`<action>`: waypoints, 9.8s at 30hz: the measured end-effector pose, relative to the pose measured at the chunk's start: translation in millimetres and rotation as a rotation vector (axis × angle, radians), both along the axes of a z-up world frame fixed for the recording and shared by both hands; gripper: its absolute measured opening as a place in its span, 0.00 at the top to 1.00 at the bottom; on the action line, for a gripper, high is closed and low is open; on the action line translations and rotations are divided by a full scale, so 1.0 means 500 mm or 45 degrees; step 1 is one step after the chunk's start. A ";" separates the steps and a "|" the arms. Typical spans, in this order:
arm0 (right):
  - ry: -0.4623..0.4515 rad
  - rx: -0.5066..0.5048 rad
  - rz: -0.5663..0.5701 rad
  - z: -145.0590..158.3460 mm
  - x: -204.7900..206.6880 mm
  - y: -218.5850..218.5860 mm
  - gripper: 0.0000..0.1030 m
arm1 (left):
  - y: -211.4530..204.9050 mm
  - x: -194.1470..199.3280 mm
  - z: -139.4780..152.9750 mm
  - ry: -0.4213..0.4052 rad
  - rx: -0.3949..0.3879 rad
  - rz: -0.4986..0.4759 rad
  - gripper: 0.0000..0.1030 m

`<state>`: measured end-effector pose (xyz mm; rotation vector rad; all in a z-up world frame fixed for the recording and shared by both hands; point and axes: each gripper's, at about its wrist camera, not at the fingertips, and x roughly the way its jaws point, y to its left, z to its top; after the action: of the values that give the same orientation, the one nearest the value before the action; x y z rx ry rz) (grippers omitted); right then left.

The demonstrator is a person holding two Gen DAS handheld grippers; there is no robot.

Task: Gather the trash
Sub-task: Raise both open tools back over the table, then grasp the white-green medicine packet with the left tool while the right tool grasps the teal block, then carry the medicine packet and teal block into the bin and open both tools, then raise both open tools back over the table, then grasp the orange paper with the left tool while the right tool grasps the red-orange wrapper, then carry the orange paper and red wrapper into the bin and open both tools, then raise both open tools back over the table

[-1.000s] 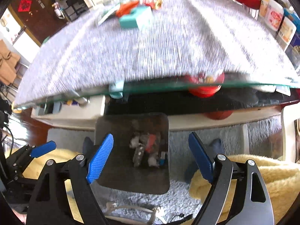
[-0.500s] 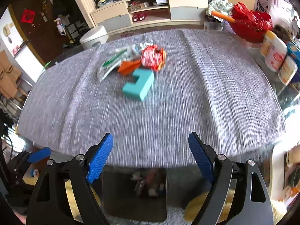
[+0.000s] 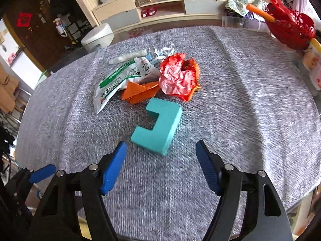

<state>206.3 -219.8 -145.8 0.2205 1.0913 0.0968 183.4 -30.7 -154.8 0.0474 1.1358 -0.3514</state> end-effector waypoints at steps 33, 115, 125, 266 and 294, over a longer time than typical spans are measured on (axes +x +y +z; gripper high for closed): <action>0.043 0.002 0.025 0.004 0.072 -0.067 0.57 | -0.097 0.259 -0.028 -0.065 0.048 -0.116 0.53; 0.368 0.009 0.199 -0.210 -0.398 0.013 0.58 | -0.013 -0.297 -0.218 0.335 -0.105 0.026 0.68; 0.352 -0.054 0.173 -0.203 -0.383 -0.002 0.38 | 0.008 -0.277 -0.204 0.321 -0.104 0.095 0.43; 0.259 0.021 0.126 -0.176 -0.372 0.012 0.62 | -0.036 -0.350 -0.207 0.243 -0.057 -0.003 0.81; 0.032 -0.038 0.028 0.015 -0.293 -0.060 0.07 | 0.014 -0.270 -0.032 0.029 -0.043 0.080 0.11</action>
<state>59.8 -249.7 -138.3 0.1836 1.1193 0.0981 48.6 -23.6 -170.6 -0.0215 1.1509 -0.3157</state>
